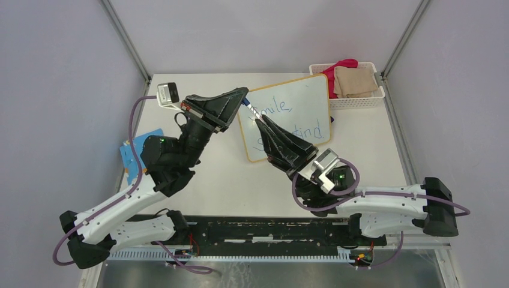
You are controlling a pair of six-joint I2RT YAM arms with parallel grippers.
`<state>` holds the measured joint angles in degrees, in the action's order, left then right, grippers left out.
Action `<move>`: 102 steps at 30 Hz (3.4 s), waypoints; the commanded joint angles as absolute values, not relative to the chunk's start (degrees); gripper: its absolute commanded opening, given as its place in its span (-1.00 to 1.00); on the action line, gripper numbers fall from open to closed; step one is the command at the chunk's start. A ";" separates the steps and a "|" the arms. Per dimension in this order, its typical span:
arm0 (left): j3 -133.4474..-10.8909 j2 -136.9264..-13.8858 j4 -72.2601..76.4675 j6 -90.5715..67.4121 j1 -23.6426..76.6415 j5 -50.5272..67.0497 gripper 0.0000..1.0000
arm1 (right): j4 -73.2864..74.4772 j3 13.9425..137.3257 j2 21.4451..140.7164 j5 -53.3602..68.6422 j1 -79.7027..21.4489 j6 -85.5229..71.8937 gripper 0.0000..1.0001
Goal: Write a sentence on the whiteboard
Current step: Close the whiteboard marker at the center of the board.
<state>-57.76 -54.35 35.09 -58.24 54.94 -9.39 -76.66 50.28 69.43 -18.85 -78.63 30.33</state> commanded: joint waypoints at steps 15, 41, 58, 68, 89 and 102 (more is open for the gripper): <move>-55.73 -55.66 22.72 -53.72 60.51 1.44 -0.72 | -71.06 57.14 71.76 -17.32 -76.68 31.90 -1.00; -57.80 -47.00 18.10 -43.33 60.47 -10.49 0.58 | -67.68 50.10 63.15 -15.91 -76.64 28.94 -1.00; -59.69 -49.97 23.15 -43.45 60.44 -8.20 0.49 | -66.71 45.44 58.67 -12.33 -76.60 21.91 -1.00; -59.37 -49.84 24.00 -43.07 60.41 -7.18 -0.12 | -66.26 44.52 58.19 -12.75 -76.66 21.80 -1.00; -58.36 -48.01 20.12 -40.25 60.47 -7.08 -0.96 | -52.38 46.30 54.92 -16.39 -76.64 21.36 -0.02; -63.41 -42.61 -6.08 -23.96 60.47 -3.24 -0.96 | -8.87 52.60 43.98 -12.19 -76.64 16.24 0.17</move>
